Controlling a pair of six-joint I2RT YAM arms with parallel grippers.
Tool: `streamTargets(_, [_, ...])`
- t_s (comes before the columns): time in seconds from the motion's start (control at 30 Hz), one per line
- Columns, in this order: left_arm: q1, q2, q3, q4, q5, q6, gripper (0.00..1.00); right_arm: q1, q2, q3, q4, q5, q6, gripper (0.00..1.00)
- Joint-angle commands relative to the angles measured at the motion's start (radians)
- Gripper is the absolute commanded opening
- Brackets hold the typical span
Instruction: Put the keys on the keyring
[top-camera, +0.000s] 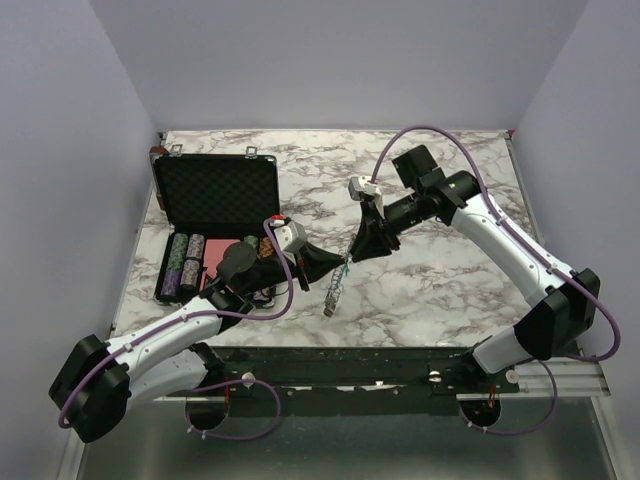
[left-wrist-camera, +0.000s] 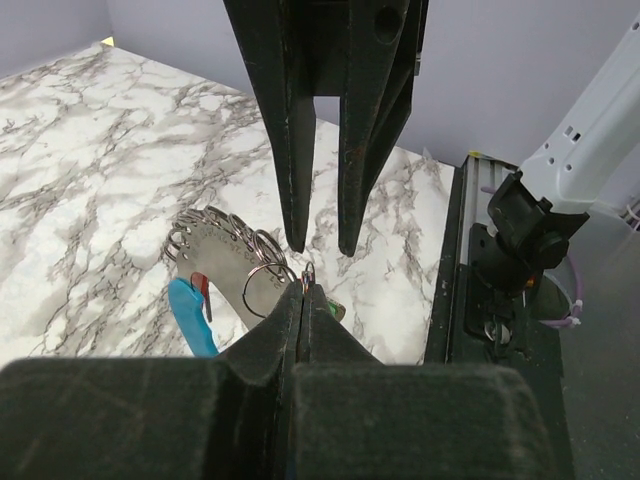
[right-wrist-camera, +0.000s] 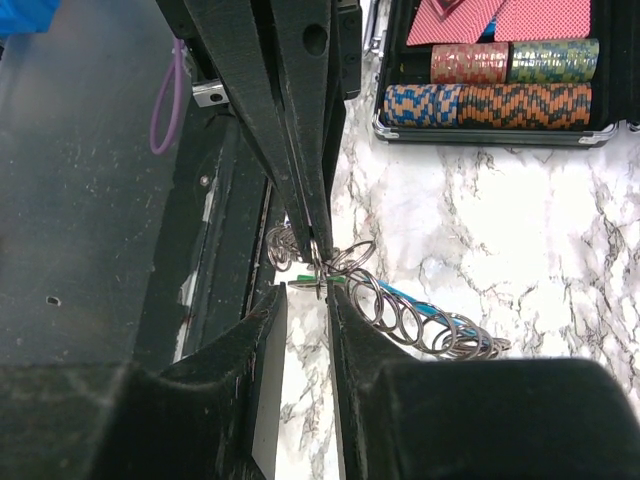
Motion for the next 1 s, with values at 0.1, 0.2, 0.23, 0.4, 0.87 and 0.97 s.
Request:
streamTargets(0.1, [0.005,0.003,0.034,0.08,0.012,-0.026,0.0,-0.001,0.024,-0.037,0.028,-0.022,0.017,0.29])
streamTargets(0.2, [0.005,0.002,0.032,0.083,0.006,-0.026,0.0,-0.001,0.024,-0.041,0.029,-0.025,0.017,0.28])
streamTargets(0.23, [0.005,0.005,0.034,0.083,0.003,-0.026,0.0,-0.001,0.024,-0.044,0.031,-0.026,0.02,0.28])
streamTargets(0.4, [0.003,0.005,0.034,0.084,-0.005,-0.026,0.0,-0.001,0.025,-0.053,0.038,-0.034,0.031,0.23])
streamTargets(0.87, [0.026,-0.019,0.028,0.023,0.038,-0.003,0.0,-0.003,0.021,-0.038,0.069,0.037,0.111,0.0])
streamTargets(0.97, [0.038,-0.023,0.029,0.004,0.061,0.002,0.0,-0.004,0.027,-0.03,0.038,0.037,0.09,0.0])
